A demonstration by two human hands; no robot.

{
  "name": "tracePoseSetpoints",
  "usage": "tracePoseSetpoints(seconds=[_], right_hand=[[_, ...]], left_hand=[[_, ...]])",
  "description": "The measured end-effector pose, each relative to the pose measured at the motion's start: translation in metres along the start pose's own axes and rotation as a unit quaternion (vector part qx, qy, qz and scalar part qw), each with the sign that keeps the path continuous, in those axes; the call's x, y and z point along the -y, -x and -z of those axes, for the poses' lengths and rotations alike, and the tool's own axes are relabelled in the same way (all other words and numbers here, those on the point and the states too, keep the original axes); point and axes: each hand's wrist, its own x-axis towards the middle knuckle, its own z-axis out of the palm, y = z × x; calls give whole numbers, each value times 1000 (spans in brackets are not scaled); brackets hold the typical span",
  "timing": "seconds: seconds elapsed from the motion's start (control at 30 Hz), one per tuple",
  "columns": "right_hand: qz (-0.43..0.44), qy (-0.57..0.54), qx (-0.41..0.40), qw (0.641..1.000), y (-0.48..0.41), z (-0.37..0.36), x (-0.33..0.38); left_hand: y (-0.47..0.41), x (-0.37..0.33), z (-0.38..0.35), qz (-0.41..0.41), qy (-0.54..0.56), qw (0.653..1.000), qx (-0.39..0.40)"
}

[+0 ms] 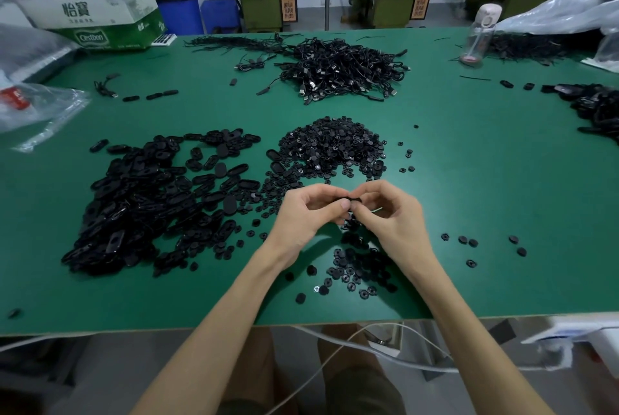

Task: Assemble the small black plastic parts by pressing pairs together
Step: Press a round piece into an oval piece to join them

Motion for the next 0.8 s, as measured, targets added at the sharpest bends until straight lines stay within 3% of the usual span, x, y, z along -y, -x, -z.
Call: tracePoseSetpoints(seconds=[0.47,0.8], right_hand=[[-4,-36,10,999,0,0,-3],[-5,-41,3,999,2,2,-2]], left_hand=[[1,3,-2,-14,-52,998,-23],[2,-1,-2,-18,-27,999,-11]])
